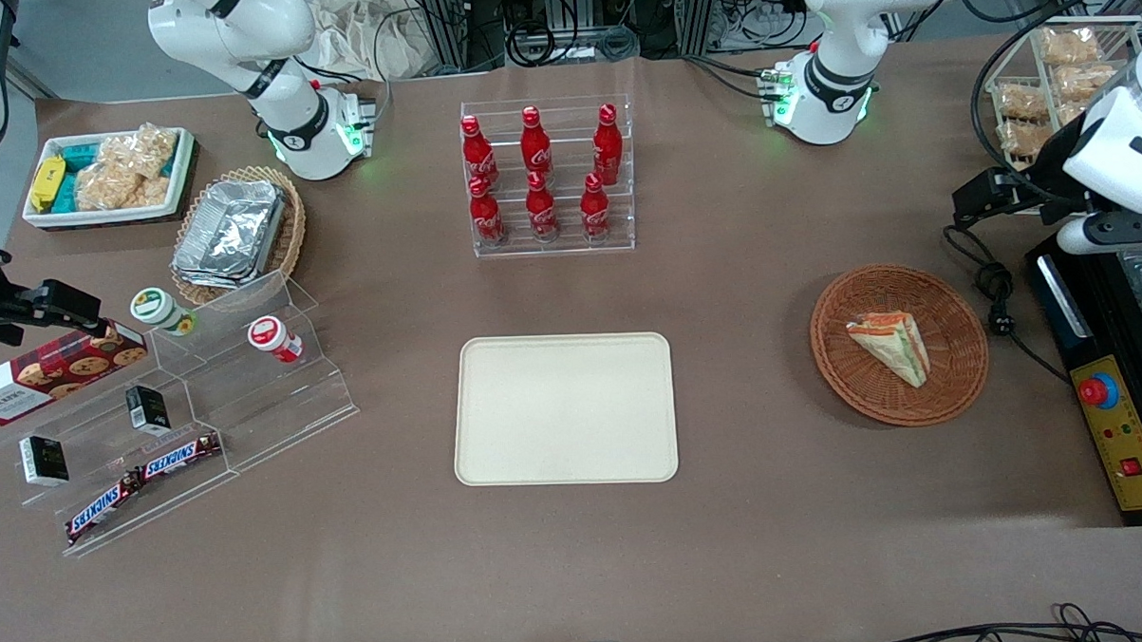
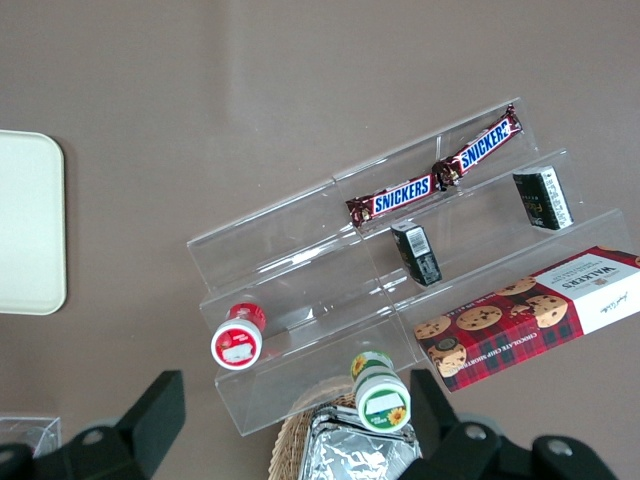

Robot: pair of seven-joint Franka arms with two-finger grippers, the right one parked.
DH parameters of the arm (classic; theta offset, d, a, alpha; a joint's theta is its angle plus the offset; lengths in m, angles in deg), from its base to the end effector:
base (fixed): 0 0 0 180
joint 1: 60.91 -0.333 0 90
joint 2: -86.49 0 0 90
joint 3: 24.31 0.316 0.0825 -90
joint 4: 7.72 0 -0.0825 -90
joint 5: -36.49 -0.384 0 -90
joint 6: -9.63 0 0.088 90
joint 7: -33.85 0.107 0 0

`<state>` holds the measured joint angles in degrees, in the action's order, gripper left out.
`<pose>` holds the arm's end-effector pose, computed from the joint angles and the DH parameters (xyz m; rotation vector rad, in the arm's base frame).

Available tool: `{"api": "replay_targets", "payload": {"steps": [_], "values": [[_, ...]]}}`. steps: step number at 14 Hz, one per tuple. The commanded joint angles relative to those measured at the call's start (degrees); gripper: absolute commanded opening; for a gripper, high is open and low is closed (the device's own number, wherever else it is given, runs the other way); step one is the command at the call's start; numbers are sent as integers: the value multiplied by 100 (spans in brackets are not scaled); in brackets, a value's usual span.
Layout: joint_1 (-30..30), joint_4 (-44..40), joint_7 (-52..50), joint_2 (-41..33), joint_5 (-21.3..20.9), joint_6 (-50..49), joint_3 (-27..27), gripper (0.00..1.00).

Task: Place sandwich from basket to tray
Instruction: 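Move the left gripper over the wicker basket above the sandwich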

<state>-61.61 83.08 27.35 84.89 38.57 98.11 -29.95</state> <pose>0.5407 -0.0515 0.6309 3.1091 0.0413 -0.0248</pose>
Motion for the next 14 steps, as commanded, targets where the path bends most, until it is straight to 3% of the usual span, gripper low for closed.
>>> {"api": "replay_targets", "payload": {"steps": [1,4,7,14], "values": [[26,-115,52,37,-6,-59,20,99],[0,-115,-132,177,-24,-59,37,99],[-79,252,-1290,449,-77,168,72,99],[-562,2422,-2583,599,-138,2732,90,99]]}}
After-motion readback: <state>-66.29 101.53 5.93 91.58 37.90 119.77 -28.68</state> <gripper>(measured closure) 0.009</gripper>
